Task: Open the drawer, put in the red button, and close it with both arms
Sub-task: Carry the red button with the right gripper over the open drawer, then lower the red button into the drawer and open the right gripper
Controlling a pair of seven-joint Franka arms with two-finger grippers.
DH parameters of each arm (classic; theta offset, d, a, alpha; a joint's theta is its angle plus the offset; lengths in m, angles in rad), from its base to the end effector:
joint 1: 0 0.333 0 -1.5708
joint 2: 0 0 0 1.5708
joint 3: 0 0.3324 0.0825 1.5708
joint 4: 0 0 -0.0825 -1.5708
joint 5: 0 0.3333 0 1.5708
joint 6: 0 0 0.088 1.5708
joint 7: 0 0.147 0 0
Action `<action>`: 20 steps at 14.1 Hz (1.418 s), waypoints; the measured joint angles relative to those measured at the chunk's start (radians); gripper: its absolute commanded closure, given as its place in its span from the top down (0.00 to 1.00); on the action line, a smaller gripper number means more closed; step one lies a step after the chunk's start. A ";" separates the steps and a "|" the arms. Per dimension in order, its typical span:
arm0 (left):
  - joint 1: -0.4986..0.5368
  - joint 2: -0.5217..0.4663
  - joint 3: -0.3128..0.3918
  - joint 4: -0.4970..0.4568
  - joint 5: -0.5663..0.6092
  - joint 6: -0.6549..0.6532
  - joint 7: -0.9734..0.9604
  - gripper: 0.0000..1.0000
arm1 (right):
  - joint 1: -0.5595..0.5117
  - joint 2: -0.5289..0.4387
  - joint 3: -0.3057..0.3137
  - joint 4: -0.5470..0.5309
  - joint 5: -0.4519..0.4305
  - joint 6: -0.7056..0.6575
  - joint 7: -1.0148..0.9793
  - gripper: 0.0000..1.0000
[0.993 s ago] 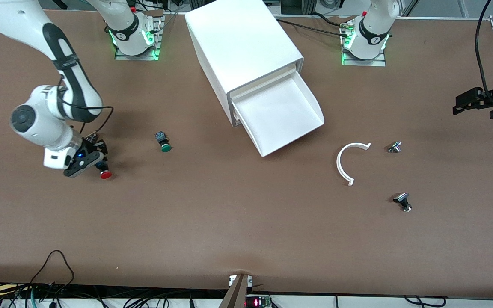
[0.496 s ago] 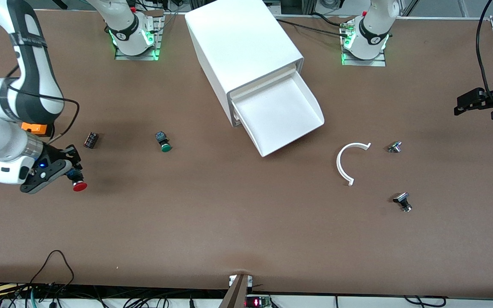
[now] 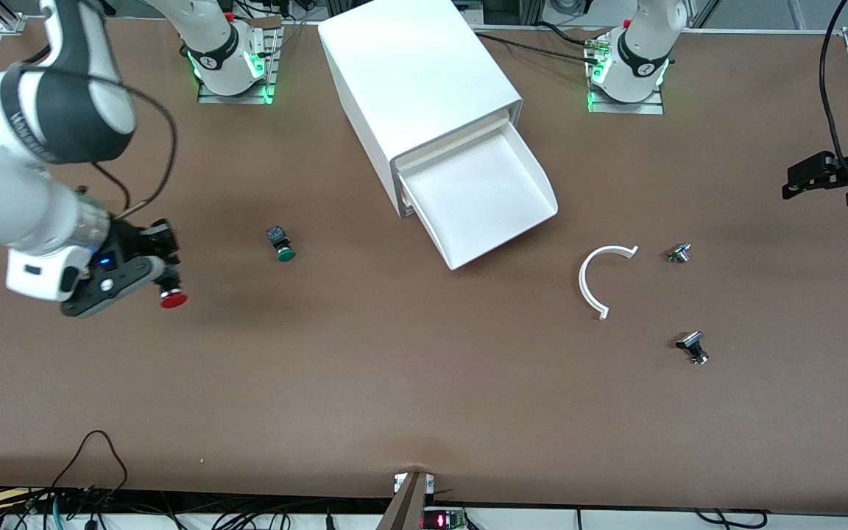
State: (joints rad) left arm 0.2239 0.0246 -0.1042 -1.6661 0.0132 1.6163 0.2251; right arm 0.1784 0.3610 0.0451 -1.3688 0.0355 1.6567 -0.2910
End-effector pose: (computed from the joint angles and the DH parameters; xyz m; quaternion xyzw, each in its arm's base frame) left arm 0.5043 0.0631 0.5522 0.9979 -0.0532 -0.0375 0.0011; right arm 0.5983 0.1367 0.4908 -0.9670 -0.2510 0.0355 0.0268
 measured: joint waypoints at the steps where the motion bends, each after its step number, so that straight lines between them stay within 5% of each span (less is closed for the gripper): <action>1: 0.000 0.000 0.000 0.000 0.000 0.000 0.000 1.00 | 0.037 0.001 0.001 0.022 0.000 -0.015 0.066 0.01; 9: 0.000 0.003 0.008 0.000 0.000 0.001 -0.001 1.00 | 0.344 0.063 0.006 0.203 0.069 -0.017 0.541 0.00; 20: 0.000 0.009 0.012 0.001 0.000 0.002 -0.001 1.00 | 0.656 0.357 -0.006 0.284 0.057 0.339 0.839 0.01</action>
State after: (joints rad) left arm 0.2235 0.0340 -0.0923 -1.6655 0.0132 1.6182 0.2242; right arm 0.8349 0.7180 0.0389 -1.0844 0.0929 1.9961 0.5476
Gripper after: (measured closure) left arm 0.000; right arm 0.661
